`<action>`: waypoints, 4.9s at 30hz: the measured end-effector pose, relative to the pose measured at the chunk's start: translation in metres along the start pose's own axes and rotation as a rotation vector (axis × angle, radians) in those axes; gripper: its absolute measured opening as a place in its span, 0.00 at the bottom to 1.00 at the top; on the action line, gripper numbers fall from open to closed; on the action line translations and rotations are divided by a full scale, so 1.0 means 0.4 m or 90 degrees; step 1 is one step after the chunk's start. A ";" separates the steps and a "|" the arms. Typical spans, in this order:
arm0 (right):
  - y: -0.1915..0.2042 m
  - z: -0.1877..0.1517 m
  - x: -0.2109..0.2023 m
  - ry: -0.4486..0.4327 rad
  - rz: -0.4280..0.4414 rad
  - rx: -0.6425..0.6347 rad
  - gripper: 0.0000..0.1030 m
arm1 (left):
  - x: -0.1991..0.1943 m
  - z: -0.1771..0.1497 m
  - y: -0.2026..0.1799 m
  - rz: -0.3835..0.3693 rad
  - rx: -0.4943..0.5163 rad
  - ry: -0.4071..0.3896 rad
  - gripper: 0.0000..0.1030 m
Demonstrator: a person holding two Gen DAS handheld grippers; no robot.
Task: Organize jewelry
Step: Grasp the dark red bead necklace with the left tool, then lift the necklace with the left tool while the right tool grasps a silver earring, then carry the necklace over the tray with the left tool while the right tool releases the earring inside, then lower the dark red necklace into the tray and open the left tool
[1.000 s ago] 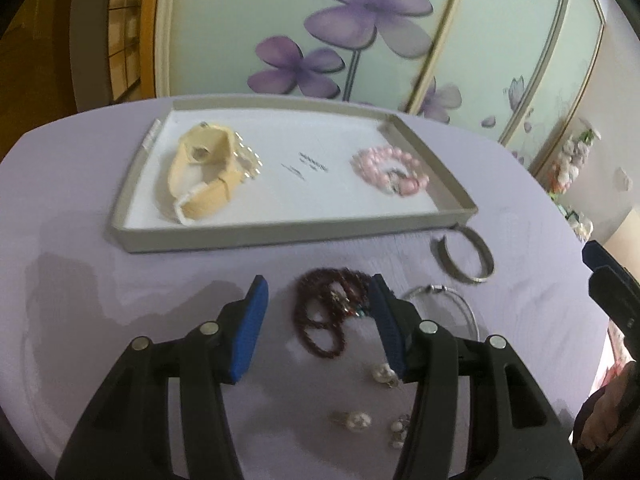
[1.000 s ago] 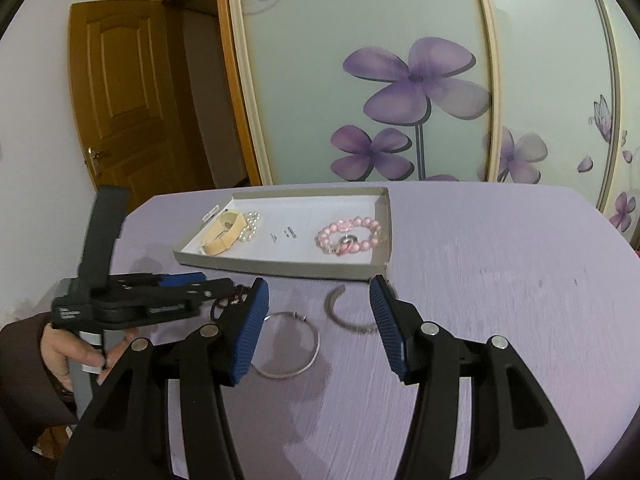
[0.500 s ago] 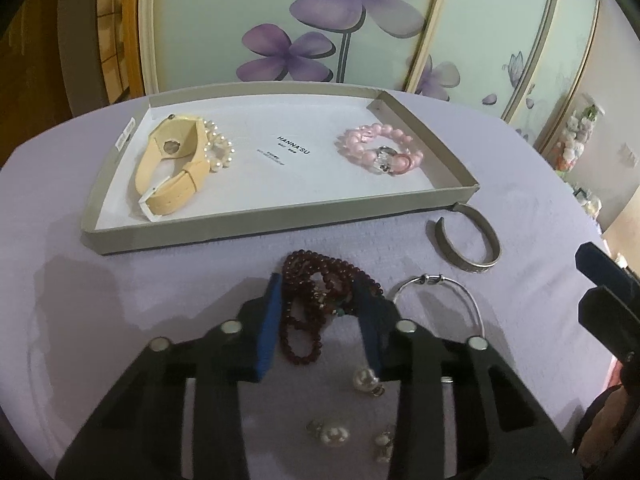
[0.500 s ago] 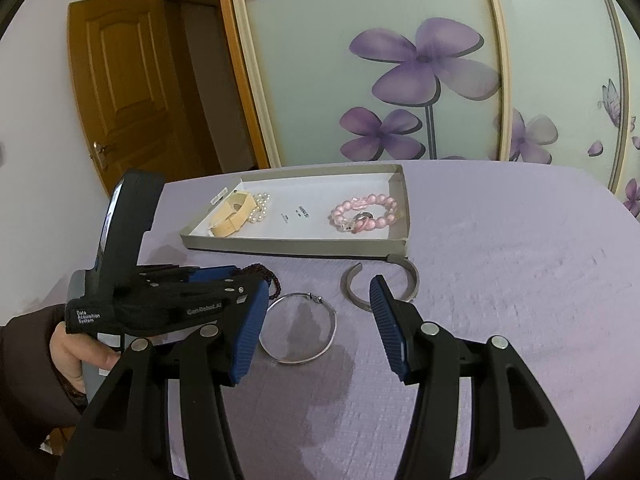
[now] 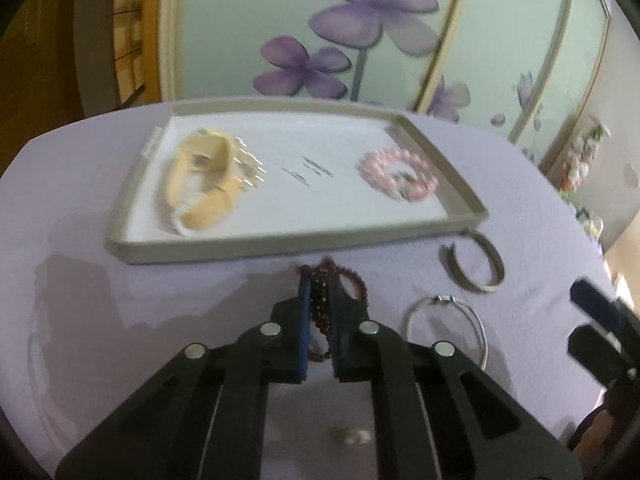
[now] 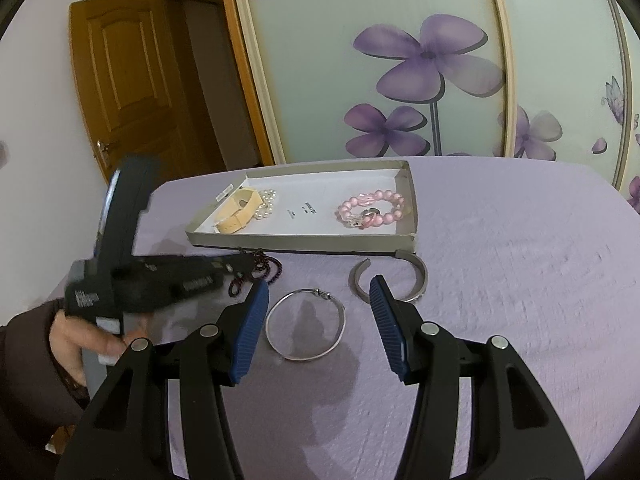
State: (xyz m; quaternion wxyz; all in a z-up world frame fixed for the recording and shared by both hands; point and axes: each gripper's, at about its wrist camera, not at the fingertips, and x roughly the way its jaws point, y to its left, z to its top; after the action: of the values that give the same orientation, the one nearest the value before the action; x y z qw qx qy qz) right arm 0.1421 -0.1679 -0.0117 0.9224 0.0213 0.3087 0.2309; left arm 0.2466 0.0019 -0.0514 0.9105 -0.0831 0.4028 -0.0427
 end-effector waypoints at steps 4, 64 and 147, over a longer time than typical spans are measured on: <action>0.016 -0.007 0.004 0.008 0.016 -0.005 0.53 | -0.069 0.019 0.045 0.004 -0.020 -0.041 0.07; 0.071 0.066 0.013 -0.005 -0.038 -0.074 0.10 | -0.262 0.083 0.110 -0.001 -0.036 -0.147 0.07; 0.002 0.216 0.308 0.018 0.017 -0.083 0.39 | 0.150 0.319 0.123 0.022 -0.027 -0.073 0.08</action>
State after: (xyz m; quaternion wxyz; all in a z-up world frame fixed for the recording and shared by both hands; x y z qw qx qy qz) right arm 0.2784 -0.1043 -0.0108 0.9141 -0.0382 0.3059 0.2633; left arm 0.3819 0.0565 -0.0196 0.9307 -0.0972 0.3525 -0.0134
